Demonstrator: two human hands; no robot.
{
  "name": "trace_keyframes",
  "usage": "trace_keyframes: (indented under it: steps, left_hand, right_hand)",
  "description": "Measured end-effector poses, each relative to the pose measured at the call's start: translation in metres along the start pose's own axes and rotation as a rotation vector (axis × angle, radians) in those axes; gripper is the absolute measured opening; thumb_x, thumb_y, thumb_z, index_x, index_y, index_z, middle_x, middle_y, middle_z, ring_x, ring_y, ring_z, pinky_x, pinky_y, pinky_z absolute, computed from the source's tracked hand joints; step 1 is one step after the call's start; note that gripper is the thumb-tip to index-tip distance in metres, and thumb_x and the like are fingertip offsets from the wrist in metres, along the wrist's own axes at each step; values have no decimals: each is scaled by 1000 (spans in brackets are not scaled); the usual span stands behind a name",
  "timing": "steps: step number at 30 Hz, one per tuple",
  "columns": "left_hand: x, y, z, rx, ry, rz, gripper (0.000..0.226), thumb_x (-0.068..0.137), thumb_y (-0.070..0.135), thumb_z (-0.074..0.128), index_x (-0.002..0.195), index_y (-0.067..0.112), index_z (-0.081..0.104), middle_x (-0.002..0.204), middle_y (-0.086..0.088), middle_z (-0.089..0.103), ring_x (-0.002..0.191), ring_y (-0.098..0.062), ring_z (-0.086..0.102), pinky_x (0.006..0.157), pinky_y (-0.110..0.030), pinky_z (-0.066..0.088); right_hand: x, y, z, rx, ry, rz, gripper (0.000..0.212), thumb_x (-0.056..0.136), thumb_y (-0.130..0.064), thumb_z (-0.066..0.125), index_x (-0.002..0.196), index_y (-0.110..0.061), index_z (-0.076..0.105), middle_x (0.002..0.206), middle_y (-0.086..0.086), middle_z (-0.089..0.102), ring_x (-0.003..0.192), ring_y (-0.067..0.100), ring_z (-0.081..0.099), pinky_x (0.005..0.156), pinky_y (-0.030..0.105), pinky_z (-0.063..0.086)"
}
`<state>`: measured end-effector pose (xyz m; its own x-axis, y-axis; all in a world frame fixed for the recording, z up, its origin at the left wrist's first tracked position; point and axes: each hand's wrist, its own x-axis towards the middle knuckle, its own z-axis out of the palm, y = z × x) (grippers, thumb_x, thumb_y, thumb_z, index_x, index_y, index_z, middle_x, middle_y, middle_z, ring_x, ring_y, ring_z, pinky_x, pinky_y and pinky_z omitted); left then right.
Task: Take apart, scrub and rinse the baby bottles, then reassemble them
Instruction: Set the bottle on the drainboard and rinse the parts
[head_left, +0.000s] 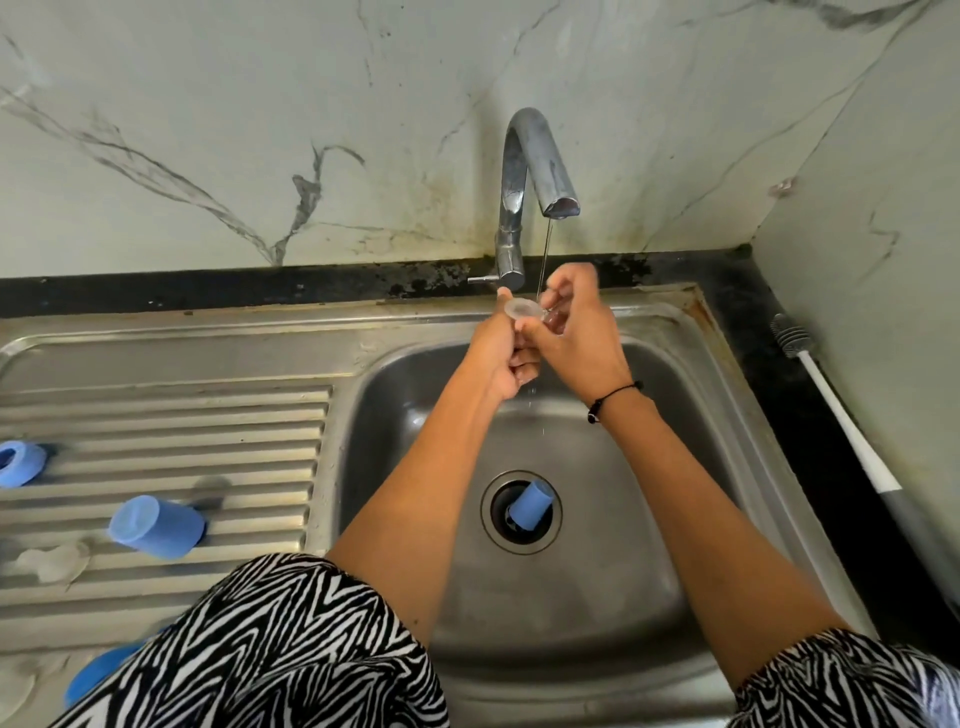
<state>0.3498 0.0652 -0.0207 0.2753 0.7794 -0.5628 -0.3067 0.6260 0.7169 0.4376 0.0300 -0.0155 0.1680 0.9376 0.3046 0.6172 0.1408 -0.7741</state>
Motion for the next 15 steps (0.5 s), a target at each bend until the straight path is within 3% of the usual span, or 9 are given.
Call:
trace_keyframes:
  steps: [2,5,7,11,15]
  left_hand:
    - [-1,-3,-3,-68,-54,10,45,102,39,33,65,16,45,36,7,35,27,-4,26,33,-17,18]
    - [-4,0,-7,-110,-112,48,26,98,7,36,78,11,52,37,5,42,32,-4,34,41,-16,30]
    - [-5,3,-9,-122,-152,61,21,94,0,38,83,8,55,44,2,48,38,-5,38,51,-19,35]
    - [-8,2,-5,-173,-198,43,21,97,2,39,88,6,58,70,-6,60,57,-13,57,55,-24,53]
    - [-2,-5,-5,-120,-116,16,22,101,19,40,97,8,59,83,-8,62,68,-14,61,62,-25,54]
  right_hand:
    - [0,4,-3,68,-37,54,38,78,-9,69,108,-15,46,99,2,52,81,14,53,66,12,41]
    - [-1,13,-5,-11,-143,39,42,81,-9,67,121,-11,56,113,6,56,99,16,54,82,26,47]
    - [-3,15,-8,6,-155,5,38,82,-8,66,119,-13,61,114,8,59,103,17,54,82,28,46]
    - [1,14,-12,34,-198,6,49,79,-9,69,126,-16,57,119,3,58,108,15,52,84,26,45]
    - [6,6,-12,-86,-101,-38,37,79,-14,70,115,-12,63,109,5,64,99,21,53,81,28,44]
